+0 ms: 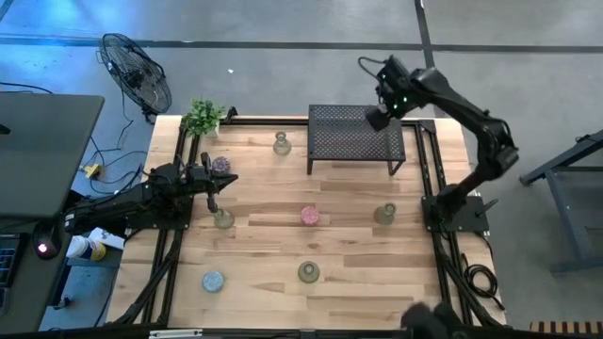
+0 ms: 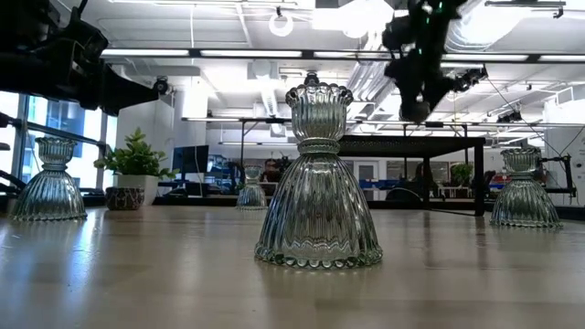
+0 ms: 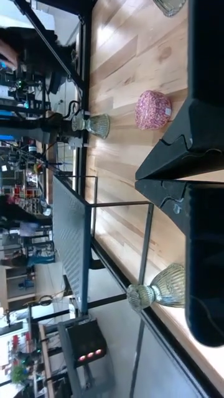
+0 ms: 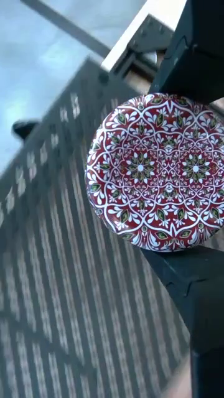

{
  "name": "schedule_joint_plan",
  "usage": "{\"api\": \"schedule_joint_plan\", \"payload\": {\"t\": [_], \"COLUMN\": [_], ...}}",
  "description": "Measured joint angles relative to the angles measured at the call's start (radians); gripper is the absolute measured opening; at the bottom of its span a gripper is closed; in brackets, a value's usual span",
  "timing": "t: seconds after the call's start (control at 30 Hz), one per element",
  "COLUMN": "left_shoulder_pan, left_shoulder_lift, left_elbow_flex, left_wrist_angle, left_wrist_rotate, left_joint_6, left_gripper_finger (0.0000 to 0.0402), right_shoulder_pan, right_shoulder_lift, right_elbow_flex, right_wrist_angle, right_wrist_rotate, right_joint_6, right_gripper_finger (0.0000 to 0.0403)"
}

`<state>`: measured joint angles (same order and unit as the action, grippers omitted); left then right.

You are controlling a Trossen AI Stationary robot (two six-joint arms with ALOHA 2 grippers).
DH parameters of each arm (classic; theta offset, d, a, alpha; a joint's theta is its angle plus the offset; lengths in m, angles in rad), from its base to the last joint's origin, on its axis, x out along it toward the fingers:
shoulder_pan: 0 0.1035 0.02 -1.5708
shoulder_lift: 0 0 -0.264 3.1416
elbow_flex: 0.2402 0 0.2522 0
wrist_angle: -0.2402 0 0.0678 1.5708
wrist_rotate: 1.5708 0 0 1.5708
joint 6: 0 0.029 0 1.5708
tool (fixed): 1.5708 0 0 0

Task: Pick & Place candle stick holders
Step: Put the red scented candle on the shelf

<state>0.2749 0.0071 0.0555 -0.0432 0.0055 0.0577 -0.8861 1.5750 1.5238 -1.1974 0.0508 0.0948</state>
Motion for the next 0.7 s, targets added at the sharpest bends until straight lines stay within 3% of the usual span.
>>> {"api": "schedule_joint_plan", "payload": {"t": [0.23,0.7], "left_shoulder_pan": [0.000,0.000], "left_shoulder_lift": [0.000,0.004], "left_elbow_flex": [0.000,0.000], "left_wrist_angle": [0.058,0.033], "left_wrist_rotate": [-0.002,0.003], "left_joint_6": [0.014,-0.014], "left_gripper_finger": [0.0000,0.0000], "right_shoulder_pan": [-0.117,-0.155], "right_shoulder_lift": [0.083,0.130], "right_elbow_flex": [0.000,0.000], "right_wrist_angle": [0.065,0.074], "right_wrist_rotate": [-0.043,-0.013], "right_joint_6": [-0.099,-0.175], "right_gripper_finger": [0.0284,0.0287]}}
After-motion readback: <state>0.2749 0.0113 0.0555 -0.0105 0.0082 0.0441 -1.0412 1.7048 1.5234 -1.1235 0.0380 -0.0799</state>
